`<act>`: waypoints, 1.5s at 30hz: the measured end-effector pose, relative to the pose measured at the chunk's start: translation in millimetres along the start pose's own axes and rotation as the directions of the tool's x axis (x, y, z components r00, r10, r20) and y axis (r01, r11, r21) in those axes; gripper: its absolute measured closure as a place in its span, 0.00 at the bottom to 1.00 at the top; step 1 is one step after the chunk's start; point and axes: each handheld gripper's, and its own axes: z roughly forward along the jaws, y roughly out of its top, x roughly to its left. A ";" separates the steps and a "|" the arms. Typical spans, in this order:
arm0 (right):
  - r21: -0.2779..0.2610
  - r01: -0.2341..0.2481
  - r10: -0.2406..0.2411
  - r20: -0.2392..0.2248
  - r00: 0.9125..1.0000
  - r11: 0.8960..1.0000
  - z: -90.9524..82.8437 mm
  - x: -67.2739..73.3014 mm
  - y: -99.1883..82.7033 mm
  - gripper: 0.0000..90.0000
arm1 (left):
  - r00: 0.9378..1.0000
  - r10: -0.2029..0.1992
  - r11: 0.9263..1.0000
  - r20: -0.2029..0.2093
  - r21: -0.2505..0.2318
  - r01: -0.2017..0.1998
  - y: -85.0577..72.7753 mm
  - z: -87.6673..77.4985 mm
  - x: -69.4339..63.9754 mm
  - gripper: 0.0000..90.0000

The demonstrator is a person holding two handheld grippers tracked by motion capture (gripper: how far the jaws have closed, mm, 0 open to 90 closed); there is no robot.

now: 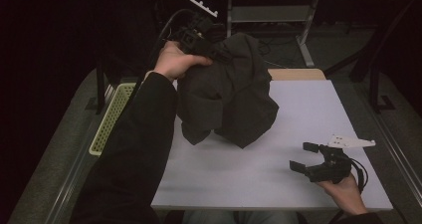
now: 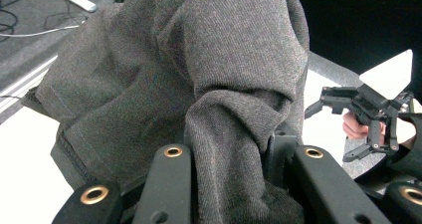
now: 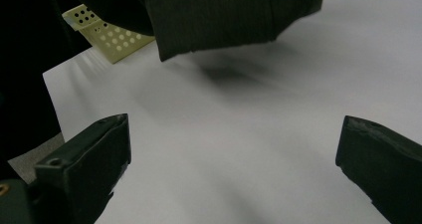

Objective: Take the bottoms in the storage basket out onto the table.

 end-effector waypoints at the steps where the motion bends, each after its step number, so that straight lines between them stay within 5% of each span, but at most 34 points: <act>1: 0.001 -0.001 0.001 0.000 1.000 1.000 0.0 0.0 0.0 0.01 | 1.000 -0.003 1.000 0.002 -0.001 0.003 -0.1 4.0 -0.4 0.77; 16: 0.001 -0.001 0.001 -0.004 1.000 1.000 -1.3 -1.0 0.0 0.01 | 0.999 0.017 0.999 0.048 0.046 -0.019 -3.9 51.5 2.9 0.77; 45: 0.003 -0.006 0.006 -0.005 1.000 1.000 -1.5 -0.9 0.3 0.01 | 0.994 -0.058 0.998 0.096 0.024 0.056 -20.0 104.3 6.8 0.75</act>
